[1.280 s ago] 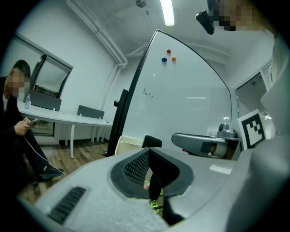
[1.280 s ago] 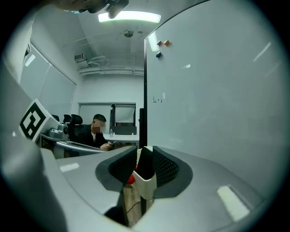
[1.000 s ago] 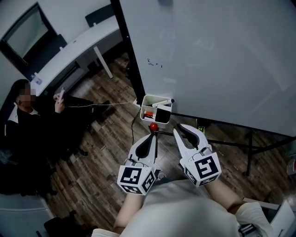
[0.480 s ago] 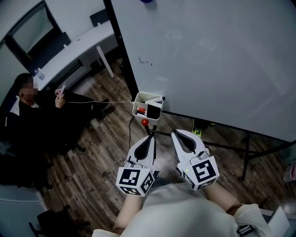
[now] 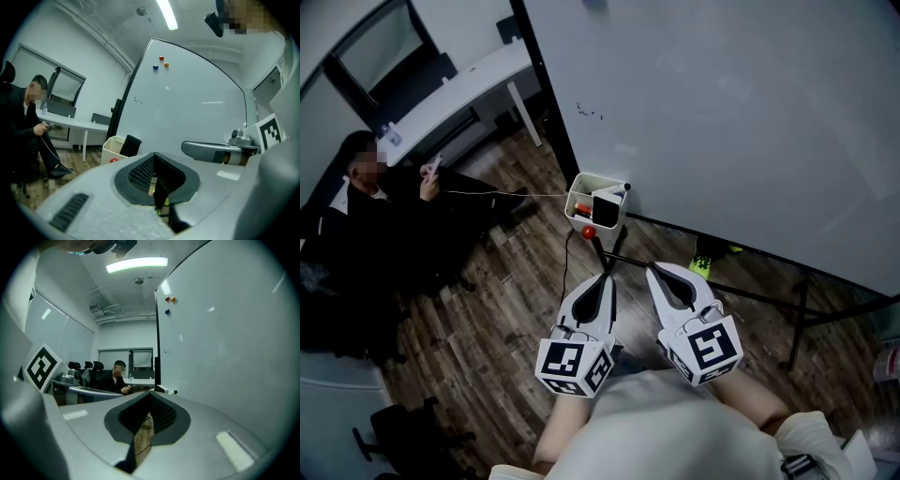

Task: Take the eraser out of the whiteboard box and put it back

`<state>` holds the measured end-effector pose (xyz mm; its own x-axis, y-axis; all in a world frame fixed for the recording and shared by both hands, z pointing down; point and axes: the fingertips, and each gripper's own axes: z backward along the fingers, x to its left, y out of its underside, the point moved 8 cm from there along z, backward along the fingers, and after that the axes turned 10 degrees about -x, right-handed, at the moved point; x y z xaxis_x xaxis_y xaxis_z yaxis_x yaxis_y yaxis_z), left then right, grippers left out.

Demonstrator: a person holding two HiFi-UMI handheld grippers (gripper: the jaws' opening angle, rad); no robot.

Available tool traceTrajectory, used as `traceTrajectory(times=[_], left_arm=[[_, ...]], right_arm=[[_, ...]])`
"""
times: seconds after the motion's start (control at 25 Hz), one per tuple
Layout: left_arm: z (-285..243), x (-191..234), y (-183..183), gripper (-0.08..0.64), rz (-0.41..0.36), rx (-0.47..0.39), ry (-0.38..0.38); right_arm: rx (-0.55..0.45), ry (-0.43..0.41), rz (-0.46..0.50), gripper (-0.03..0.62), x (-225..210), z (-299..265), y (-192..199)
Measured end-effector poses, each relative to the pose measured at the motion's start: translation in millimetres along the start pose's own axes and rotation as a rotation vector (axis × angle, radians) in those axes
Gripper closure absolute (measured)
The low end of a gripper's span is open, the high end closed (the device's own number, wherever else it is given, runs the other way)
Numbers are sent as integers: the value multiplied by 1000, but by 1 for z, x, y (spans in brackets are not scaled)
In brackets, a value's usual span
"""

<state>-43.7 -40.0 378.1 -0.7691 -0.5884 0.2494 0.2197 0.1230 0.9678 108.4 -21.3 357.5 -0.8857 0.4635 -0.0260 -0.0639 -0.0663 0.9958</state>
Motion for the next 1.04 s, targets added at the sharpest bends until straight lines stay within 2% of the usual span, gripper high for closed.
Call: traceTrajectory(times=[0.44, 1.04], left_arm=[[12, -18, 8, 555, -5, -3, -21], [20, -21, 8, 555, -12, 8, -26]], right_arm=[[15, -34, -5, 591, 2, 17, 4], [23, -25, -28, 591, 7, 24, 7]])
